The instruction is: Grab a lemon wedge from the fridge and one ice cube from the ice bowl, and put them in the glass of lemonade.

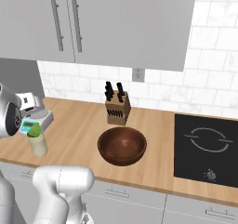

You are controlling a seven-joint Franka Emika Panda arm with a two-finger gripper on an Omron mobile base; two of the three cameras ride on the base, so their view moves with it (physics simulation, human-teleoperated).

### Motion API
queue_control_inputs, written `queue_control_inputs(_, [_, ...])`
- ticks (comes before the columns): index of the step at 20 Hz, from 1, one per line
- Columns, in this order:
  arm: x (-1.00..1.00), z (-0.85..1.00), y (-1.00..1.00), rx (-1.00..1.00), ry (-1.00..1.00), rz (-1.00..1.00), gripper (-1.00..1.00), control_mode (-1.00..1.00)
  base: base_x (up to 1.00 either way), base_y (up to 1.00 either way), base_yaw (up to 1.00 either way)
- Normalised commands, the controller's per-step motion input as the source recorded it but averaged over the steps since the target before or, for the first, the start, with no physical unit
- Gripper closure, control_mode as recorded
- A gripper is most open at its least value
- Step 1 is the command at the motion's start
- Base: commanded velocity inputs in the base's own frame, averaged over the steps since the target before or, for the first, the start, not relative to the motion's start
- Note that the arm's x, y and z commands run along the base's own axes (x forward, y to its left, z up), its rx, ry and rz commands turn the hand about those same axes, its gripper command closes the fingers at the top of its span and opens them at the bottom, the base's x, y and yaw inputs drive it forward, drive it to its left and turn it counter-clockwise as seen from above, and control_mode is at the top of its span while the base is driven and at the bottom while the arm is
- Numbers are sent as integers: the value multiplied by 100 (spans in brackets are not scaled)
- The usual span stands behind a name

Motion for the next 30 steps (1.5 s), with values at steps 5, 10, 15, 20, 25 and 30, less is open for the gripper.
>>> queue_control_inputs(5, [0,0,24,0,15,0,100,-100,0,0,0])
queue_control_inputs(10, [0,0,4,0,29,0,100,-100,0,0,0])
queue_control_inputs(15, [2,0,-5,0,22,-2,100,-100,0,0,0])
queue_control_inputs(20, [33,11,-10,-9,32,-15,100,-100,0,0,0])
queue_control_inputs(25, [15,22,3,-12,3,-15,100,-100,0,0,0])
queue_control_inputs(30, [8,10,31,-15,0,-6,100,-100,0,0,0])
